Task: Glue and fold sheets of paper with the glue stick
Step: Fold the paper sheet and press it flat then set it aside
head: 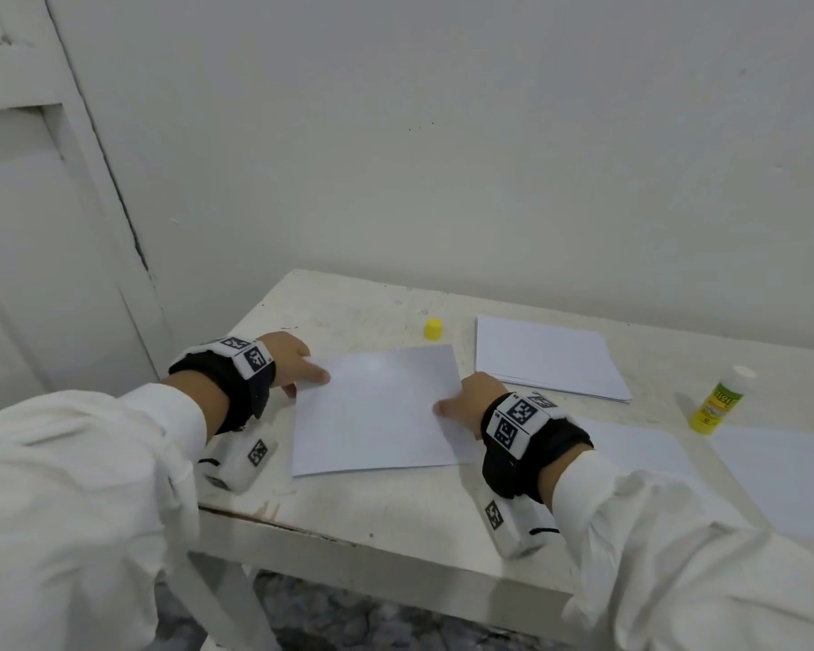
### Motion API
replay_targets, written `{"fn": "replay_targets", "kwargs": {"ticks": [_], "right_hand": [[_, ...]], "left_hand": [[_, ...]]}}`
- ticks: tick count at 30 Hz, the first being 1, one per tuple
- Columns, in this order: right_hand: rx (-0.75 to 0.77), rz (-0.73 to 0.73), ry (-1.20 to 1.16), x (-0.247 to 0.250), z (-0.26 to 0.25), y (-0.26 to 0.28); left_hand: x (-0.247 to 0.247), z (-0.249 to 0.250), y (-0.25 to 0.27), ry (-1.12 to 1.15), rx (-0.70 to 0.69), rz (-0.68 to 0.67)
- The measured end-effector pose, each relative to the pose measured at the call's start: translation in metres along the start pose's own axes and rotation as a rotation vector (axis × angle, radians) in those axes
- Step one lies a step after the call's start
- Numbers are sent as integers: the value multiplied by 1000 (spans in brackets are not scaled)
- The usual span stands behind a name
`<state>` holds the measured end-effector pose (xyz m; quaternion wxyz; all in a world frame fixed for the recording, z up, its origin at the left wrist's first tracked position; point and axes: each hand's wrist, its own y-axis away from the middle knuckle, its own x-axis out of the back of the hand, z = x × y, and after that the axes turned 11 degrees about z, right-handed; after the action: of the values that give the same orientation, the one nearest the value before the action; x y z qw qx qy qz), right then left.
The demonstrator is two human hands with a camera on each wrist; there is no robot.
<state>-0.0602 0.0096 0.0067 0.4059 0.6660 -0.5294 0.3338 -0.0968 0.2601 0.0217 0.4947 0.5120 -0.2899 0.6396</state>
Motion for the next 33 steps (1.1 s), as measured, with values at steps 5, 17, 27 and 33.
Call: {"fn": "replay_targets", "kwargs": {"ticks": [5,17,27,33], "right_hand": [[0,42,39,-3,-3,-3],[-55,-86,155,-1,-7,1],[-92,-150,12,0,-3,4],[-170,-196,-142,-8,4,-1]], "left_hand": [[-1,6,10,58,30,55],[-19,21,22,200,114,13],[-15,0,37,544,296,-10],[-23,7,39,578,337,11]]}}
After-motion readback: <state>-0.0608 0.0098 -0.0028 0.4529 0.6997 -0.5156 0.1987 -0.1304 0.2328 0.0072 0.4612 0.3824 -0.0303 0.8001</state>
